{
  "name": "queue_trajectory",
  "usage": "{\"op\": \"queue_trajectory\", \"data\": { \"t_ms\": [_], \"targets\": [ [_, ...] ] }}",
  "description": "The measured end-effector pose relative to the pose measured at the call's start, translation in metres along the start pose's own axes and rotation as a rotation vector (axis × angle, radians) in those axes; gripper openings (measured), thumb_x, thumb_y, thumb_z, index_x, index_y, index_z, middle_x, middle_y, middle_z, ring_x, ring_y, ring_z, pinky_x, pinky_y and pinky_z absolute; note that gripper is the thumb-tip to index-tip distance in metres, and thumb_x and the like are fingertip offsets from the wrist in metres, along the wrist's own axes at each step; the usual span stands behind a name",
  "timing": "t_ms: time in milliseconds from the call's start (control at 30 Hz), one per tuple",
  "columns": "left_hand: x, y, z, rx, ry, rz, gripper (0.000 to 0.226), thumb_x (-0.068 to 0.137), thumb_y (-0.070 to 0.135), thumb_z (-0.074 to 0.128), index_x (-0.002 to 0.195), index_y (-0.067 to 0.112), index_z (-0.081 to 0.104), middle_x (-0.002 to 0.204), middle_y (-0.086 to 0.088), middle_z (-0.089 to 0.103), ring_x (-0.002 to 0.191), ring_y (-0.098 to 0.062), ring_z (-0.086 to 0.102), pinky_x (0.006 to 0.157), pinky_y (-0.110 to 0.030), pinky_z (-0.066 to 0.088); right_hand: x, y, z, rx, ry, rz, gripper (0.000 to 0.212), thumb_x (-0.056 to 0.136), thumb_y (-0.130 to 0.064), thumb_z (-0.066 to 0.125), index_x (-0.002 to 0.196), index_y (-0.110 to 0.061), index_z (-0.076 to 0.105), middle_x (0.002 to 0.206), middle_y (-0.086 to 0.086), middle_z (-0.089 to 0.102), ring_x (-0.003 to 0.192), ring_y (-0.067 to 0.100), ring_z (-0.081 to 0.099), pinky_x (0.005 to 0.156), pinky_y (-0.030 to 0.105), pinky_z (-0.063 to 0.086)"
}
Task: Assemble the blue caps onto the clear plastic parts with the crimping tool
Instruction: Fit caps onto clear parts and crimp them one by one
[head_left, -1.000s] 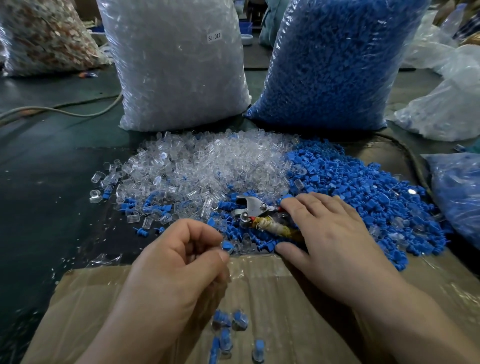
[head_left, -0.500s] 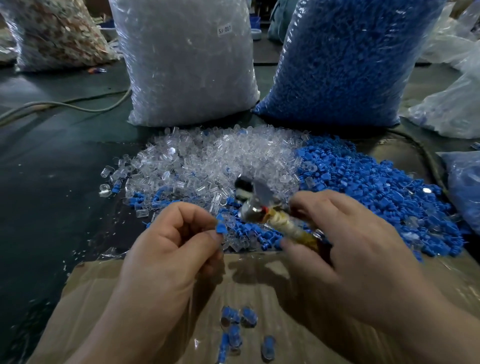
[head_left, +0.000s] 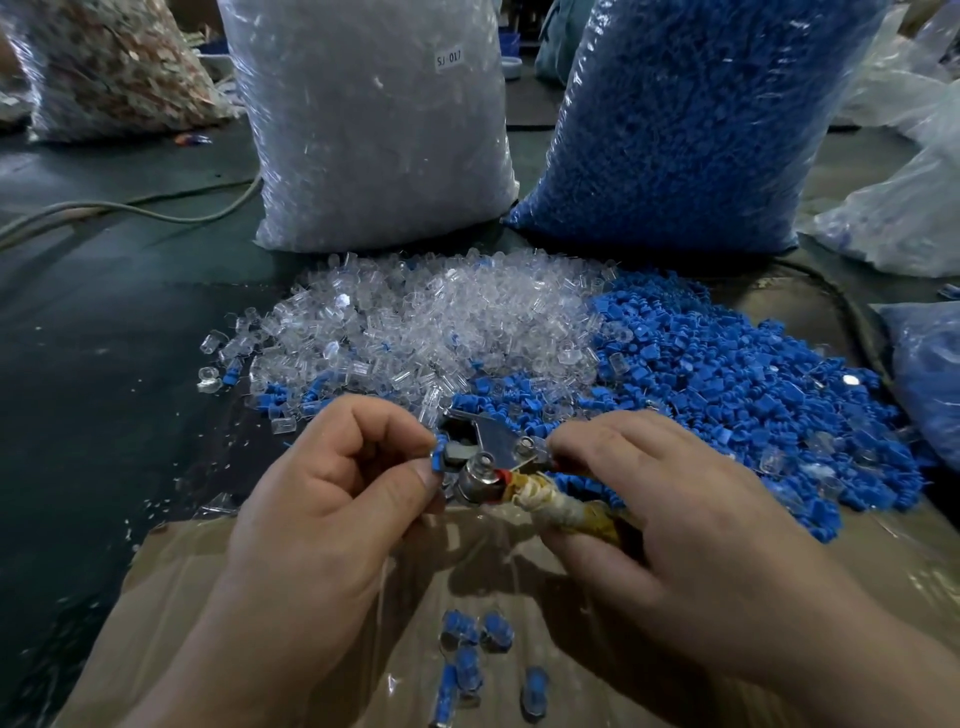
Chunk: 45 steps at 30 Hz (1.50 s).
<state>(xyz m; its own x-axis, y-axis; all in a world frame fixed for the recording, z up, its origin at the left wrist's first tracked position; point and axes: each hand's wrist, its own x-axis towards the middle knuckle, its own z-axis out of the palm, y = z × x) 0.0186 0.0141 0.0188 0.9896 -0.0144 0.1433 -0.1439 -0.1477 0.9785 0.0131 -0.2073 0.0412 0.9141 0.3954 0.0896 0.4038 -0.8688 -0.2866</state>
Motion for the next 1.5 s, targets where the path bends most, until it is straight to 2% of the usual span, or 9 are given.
{"op": "queue_trajectory", "data": {
  "t_ms": [233,367,567,767,867,1000,1167,1400,1500],
  "targets": [
    [-0.001,-0.005,-0.001,0.088,-0.01,0.022,0.017,0.074,0.027,0.068,0.089,0.035,0.07,0.076,-0.003,0.068,0.064,-0.019,0.064,0.059,-0.035,0.057,0.001,0.0,0.0,-0.035,0.086,-0.027,0.055,0.082,-0.065,0.043,0.122,-0.032,0.061,0.089,-0.014,0.058,0.078,0.01,0.058,0.067,0.031,0.054],
    [-0.001,-0.004,-0.003,0.123,-0.013,0.022,0.028,0.068,0.047,0.069,0.093,0.035,0.069,0.076,-0.003,0.068,0.064,-0.022,0.064,0.061,-0.045,0.057,0.001,-0.002,-0.002,0.022,0.068,-0.031,0.051,0.081,-0.068,0.042,0.117,-0.037,0.061,0.085,-0.019,0.055,0.075,0.006,0.055,0.064,0.03,0.052],
    [0.002,-0.012,-0.001,0.195,0.093,-0.102,0.01,0.079,0.03,0.073,0.086,0.035,0.069,0.065,0.002,0.067,0.059,-0.016,0.062,0.058,-0.042,0.055,0.004,0.001,0.005,-0.119,0.091,0.105,0.06,0.078,-0.075,0.034,0.117,-0.036,0.057,0.095,-0.018,0.057,0.088,0.01,0.053,0.074,0.029,0.044],
    [-0.004,-0.006,0.01,0.262,-0.066,-0.195,0.026,0.083,0.015,0.069,0.083,0.041,0.065,0.054,0.0,0.066,0.039,-0.004,0.047,0.038,-0.016,0.04,0.018,0.004,0.005,-0.225,-0.016,0.239,0.067,0.073,-0.077,0.033,0.123,-0.038,0.05,0.109,-0.013,0.052,0.104,0.015,0.04,0.093,0.034,0.023],
    [-0.005,-0.005,0.012,0.253,-0.029,-0.188,0.026,0.086,0.015,0.068,0.083,0.04,0.066,0.053,-0.004,0.064,0.038,-0.005,0.047,0.037,-0.016,0.039,0.015,0.0,0.003,-0.227,0.06,0.183,0.06,0.08,-0.073,0.035,0.121,-0.035,0.056,0.111,-0.013,0.056,0.105,0.016,0.044,0.097,0.037,0.027],
    [-0.01,-0.005,0.016,0.346,-0.024,-0.078,0.018,0.077,0.029,0.067,0.089,0.042,0.065,0.066,0.006,0.07,0.052,-0.011,0.061,0.051,-0.024,0.053,0.008,-0.023,0.011,-0.117,0.253,-0.07,0.034,0.089,-0.054,0.045,0.096,-0.027,0.065,0.092,-0.008,0.064,0.085,0.018,0.057,0.076,0.039,0.045],
    [-0.015,0.002,0.017,0.344,-0.052,0.026,0.011,0.08,0.036,0.067,0.09,0.041,0.067,0.064,0.007,0.069,0.053,-0.011,0.063,0.05,-0.025,0.051,0.007,-0.025,0.018,-0.071,0.247,-0.143,0.012,0.091,-0.032,0.059,0.09,-0.022,0.065,0.084,-0.005,0.062,0.079,0.018,0.058,0.074,0.036,0.04],
    [-0.011,0.008,0.012,0.2,-0.043,0.026,0.032,0.097,0.056,0.051,0.087,0.03,0.067,0.072,0.005,0.072,0.058,-0.003,0.064,0.052,-0.012,0.048,0.005,-0.027,0.021,0.064,0.368,-0.226,0.029,0.098,-0.025,0.045,0.086,-0.009,0.066,0.083,0.005,0.062,0.079,0.026,0.059,0.073,0.043,0.048],
    [-0.011,0.009,0.012,0.242,-0.127,0.094,0.029,0.093,0.05,0.051,0.088,0.024,0.064,0.073,-0.001,0.069,0.057,-0.013,0.061,0.05,-0.014,0.046,0.006,-0.036,0.018,0.118,0.387,-0.252,0.028,0.097,-0.023,0.046,0.084,-0.007,0.066,0.08,0.005,0.06,0.076,0.025,0.057,0.068,0.041,0.046]
  ]
}}
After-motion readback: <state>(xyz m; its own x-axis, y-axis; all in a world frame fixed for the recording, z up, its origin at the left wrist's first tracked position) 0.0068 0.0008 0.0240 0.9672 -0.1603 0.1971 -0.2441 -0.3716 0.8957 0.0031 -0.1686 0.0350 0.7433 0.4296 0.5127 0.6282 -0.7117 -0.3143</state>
